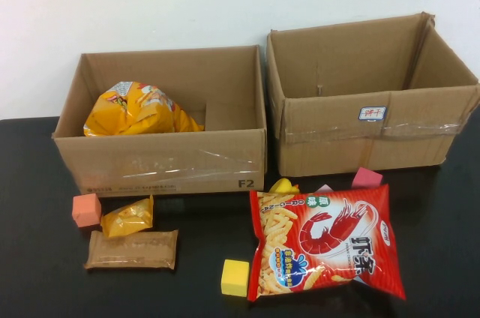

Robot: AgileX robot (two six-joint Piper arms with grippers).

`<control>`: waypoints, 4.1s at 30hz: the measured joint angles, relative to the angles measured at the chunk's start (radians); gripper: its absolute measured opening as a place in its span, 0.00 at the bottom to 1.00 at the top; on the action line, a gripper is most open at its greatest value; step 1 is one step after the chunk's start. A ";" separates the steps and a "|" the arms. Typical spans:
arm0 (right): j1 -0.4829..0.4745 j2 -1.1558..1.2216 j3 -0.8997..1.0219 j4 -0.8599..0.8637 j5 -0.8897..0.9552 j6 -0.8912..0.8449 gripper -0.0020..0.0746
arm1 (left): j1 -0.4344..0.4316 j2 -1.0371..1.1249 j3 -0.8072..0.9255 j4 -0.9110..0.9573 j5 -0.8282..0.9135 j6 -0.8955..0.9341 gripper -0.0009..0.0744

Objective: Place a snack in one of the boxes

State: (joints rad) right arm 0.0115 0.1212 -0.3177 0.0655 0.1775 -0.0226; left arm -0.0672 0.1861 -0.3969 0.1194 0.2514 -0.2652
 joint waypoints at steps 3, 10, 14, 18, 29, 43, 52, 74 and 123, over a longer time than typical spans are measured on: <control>0.000 0.154 -0.034 0.002 0.108 -0.072 0.02 | 0.000 0.137 -0.015 -0.028 0.149 -0.011 0.01; 0.000 0.384 -0.034 0.153 0.165 -0.088 0.02 | 0.000 0.299 -0.017 -0.069 0.160 -0.022 0.01; 0.000 0.487 -0.034 0.195 0.204 -0.089 0.02 | 0.000 0.413 -0.040 -0.135 0.162 -0.009 0.01; 0.000 0.571 -0.034 0.210 0.239 -0.090 0.02 | 0.000 0.551 -0.103 -0.174 0.203 0.039 0.01; 0.000 0.631 -0.062 0.213 0.239 -0.124 0.05 | 0.000 0.988 -0.218 -0.279 0.085 0.107 0.05; 0.000 0.633 -0.064 0.213 0.233 -0.136 0.07 | -0.155 1.516 -0.544 -0.233 0.069 0.306 0.80; 0.000 0.633 -0.064 0.213 0.224 -0.150 0.07 | -0.155 1.733 -0.661 -0.213 0.053 0.284 0.75; 0.000 0.635 -0.064 0.215 0.203 -0.154 0.07 | -0.155 1.768 -0.681 -0.191 0.097 0.187 0.02; 0.000 0.636 -0.064 0.266 0.195 -0.162 0.07 | -0.155 1.739 -0.807 -0.376 0.407 0.364 0.37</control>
State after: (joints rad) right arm 0.0115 0.7572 -0.3816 0.3312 0.3720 -0.1847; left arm -0.2219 1.9251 -1.2035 -0.2568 0.6587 0.0986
